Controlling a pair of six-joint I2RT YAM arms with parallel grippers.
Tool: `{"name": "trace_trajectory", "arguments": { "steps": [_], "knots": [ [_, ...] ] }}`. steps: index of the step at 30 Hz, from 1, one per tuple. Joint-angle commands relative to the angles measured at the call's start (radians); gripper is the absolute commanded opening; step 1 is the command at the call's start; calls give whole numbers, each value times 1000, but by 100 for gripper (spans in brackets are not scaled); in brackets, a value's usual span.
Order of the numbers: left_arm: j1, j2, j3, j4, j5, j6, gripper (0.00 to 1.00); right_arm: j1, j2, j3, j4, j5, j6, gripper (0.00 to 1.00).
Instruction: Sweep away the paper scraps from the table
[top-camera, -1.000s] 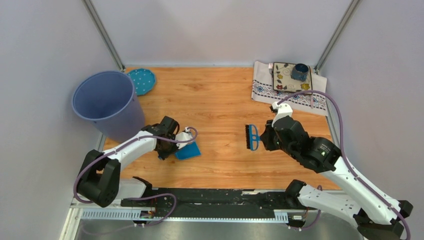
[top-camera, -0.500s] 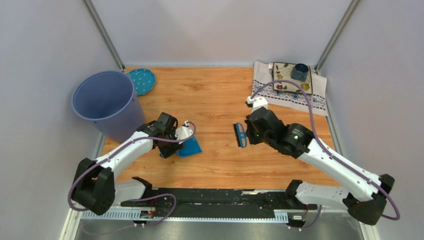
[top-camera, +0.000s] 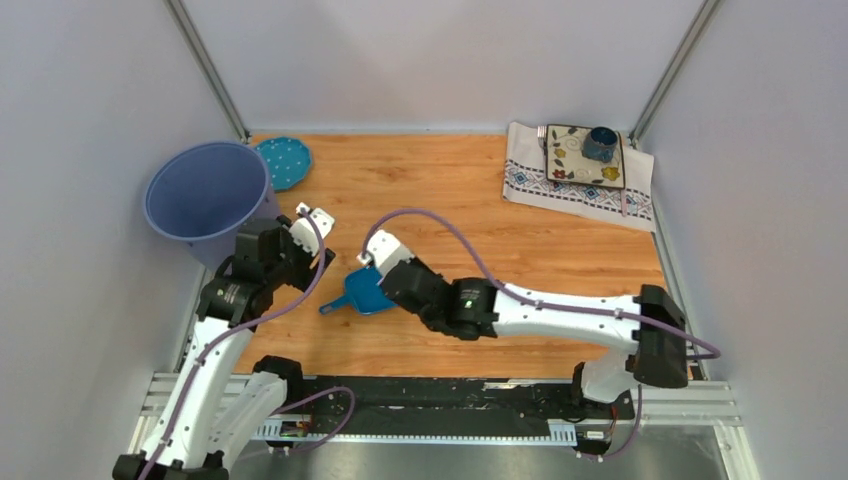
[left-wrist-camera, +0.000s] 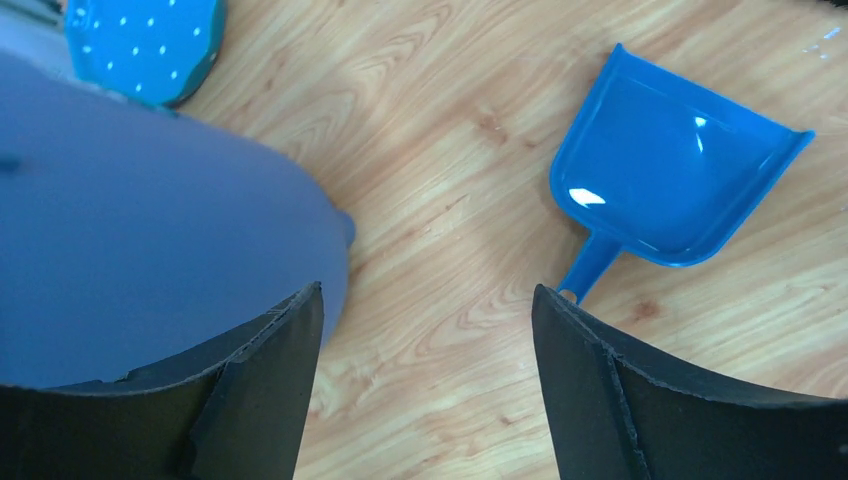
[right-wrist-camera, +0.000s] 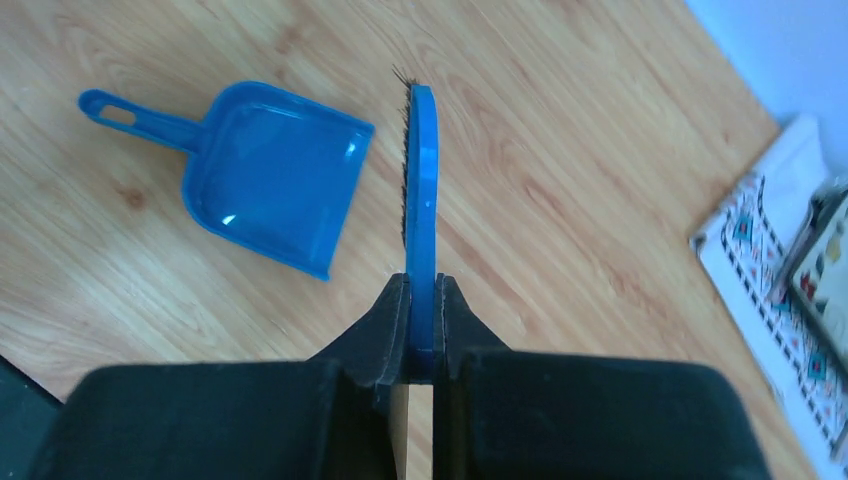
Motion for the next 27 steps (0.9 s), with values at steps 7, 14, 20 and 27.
{"name": "trace_trajectory", "arguments": {
  "steps": [7, 14, 20, 27],
  "knots": [
    [72, -85, -115, 31, -59, -52, 82, 193, 436, 127, 263, 226, -421, 0],
    [76, -88, -135, 51, -62, -42, 82, 244, 530, 223, 159, 210, -395, 43],
    [78, -82, -141, 57, -62, -36, 82, 290, 451, 226, 101, 180, -378, 73],
    [78, -66, -147, 64, -33, -26, 82, 341, 244, 235, -99, -301, -304, 72]
  ]
}}
